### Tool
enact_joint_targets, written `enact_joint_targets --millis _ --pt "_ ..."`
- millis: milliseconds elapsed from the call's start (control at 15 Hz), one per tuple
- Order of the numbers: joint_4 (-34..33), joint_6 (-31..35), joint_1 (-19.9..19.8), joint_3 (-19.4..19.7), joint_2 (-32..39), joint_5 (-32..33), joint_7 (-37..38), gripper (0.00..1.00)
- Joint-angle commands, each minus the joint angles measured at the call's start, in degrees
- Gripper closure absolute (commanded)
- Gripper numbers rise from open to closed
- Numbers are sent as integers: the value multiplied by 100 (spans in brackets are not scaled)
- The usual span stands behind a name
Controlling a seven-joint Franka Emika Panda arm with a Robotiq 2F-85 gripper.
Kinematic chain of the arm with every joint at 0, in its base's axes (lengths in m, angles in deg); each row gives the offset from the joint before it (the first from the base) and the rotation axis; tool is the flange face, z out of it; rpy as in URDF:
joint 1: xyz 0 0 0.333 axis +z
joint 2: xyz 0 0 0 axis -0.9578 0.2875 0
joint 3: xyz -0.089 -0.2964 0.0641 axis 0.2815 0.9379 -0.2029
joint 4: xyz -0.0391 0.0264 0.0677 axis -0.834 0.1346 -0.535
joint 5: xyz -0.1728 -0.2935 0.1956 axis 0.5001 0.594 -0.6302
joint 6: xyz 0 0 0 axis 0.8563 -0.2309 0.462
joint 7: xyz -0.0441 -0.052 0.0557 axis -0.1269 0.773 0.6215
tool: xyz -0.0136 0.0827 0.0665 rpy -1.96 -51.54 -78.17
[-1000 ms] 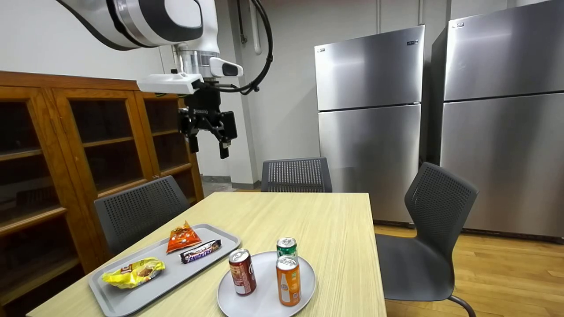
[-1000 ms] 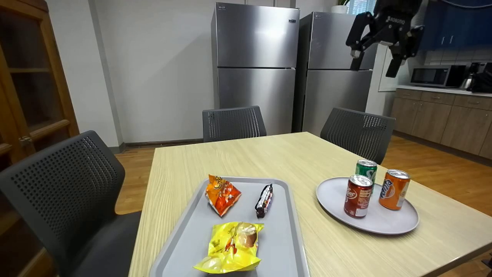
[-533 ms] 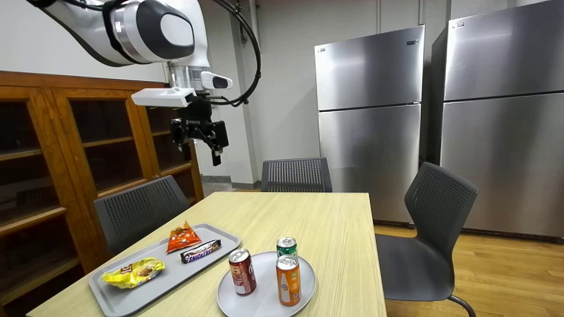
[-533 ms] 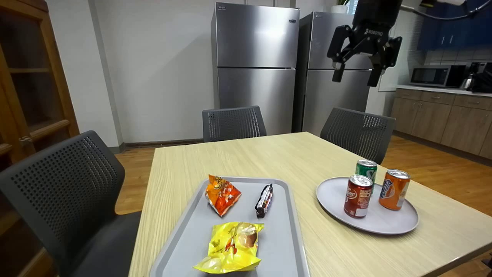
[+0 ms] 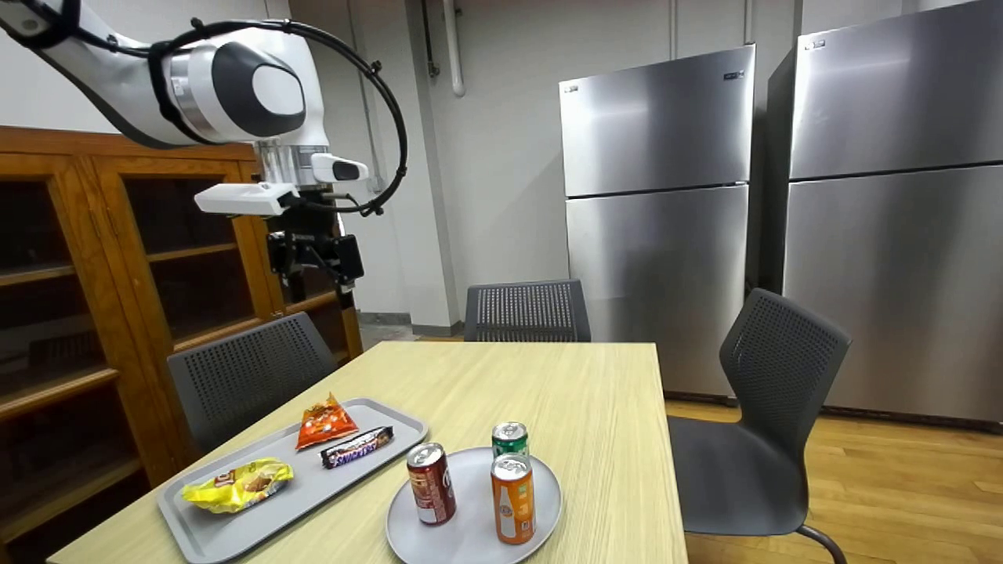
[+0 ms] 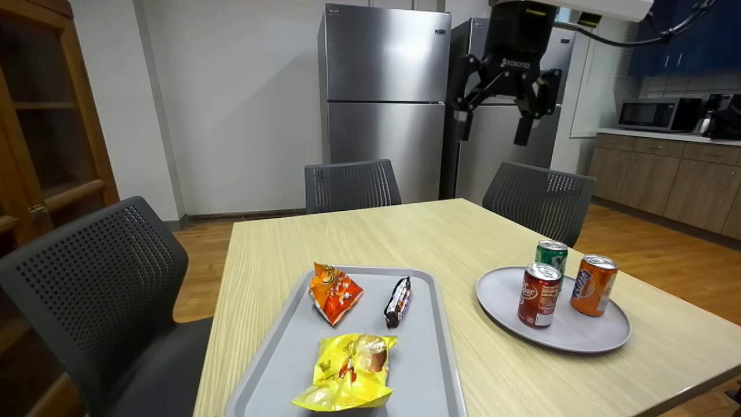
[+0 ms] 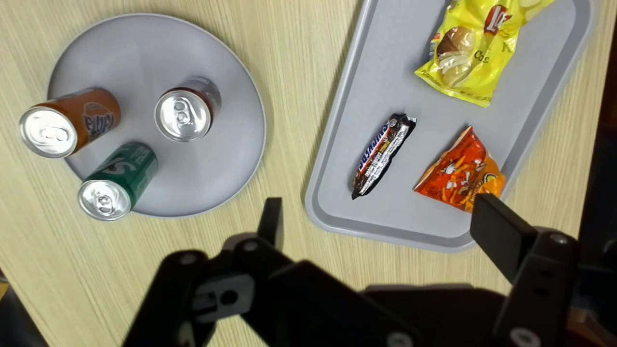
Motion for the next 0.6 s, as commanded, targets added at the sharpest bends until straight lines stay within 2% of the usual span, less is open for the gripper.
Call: enact_joint_targets --millis 0,200,533 --pt "-49 238 133 -309 175 171 726 0" --pt "-57 418 234 -539 328 259 1225 0" --pt "-89 792 304 -880 682 839 2289 0"
